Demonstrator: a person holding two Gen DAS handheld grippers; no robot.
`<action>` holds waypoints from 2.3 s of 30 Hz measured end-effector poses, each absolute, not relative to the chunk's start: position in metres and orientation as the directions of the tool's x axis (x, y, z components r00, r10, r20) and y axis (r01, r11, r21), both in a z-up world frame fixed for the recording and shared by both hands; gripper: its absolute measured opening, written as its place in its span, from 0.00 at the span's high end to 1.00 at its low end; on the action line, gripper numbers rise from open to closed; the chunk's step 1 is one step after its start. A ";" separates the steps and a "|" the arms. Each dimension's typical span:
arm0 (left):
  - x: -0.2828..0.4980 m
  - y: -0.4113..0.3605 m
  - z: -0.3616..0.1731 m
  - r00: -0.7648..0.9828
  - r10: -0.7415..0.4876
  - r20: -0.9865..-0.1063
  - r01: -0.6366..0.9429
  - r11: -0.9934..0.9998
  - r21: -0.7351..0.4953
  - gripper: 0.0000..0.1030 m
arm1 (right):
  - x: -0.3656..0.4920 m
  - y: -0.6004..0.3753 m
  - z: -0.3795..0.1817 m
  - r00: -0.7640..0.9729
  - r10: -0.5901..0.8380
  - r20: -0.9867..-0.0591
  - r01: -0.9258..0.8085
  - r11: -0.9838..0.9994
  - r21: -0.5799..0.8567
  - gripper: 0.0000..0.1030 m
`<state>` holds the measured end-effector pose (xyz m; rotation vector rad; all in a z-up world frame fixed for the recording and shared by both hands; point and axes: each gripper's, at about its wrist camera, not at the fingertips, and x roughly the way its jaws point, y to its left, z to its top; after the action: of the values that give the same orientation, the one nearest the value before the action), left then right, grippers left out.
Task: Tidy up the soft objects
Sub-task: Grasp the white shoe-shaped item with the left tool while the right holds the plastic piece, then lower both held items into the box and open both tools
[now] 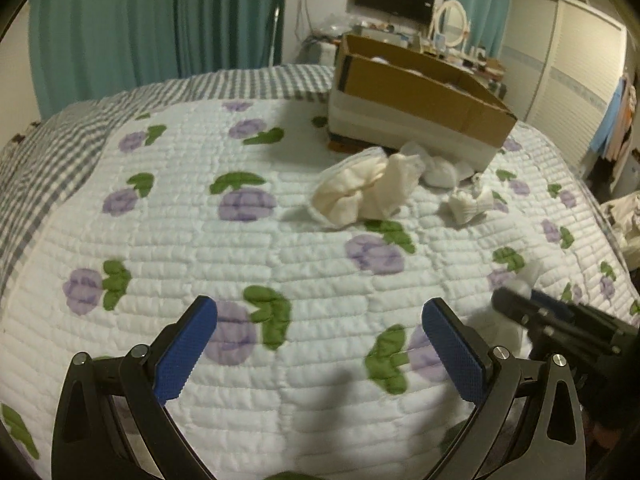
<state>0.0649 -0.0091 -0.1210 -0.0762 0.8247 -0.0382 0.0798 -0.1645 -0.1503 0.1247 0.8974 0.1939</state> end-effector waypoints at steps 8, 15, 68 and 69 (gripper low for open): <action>0.091 -0.050 -0.107 0.675 -0.088 -0.732 0.064 0.996 -0.061 0.00 | 0.116 -0.202 -0.114 0.651 0.186 -0.736 -0.097 0.982 0.163 0.72; 0.121 -0.091 -0.113 0.649 -0.135 -0.749 0.078 0.991 -0.111 0.01 | 0.156 -0.240 -0.090 0.681 0.139 -0.719 -0.111 0.990 0.086 0.72; 0.178 -0.100 0.030 0.790 -0.142 -0.597 0.179 0.984 0.003 0.46 | 0.188 -0.243 0.046 0.745 0.286 -0.603 -0.307 0.949 0.071 0.72; 0.183 -0.097 0.028 0.790 -0.142 -0.596 0.177 0.984 0.000 0.46 | 0.196 -0.237 0.046 0.742 0.291 -0.604 -0.316 0.946 0.067 0.72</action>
<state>0.1829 -0.0973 0.0283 0.0570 0.6372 -0.1716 0.1963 -0.2370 0.0461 -0.0411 0.6545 0.3327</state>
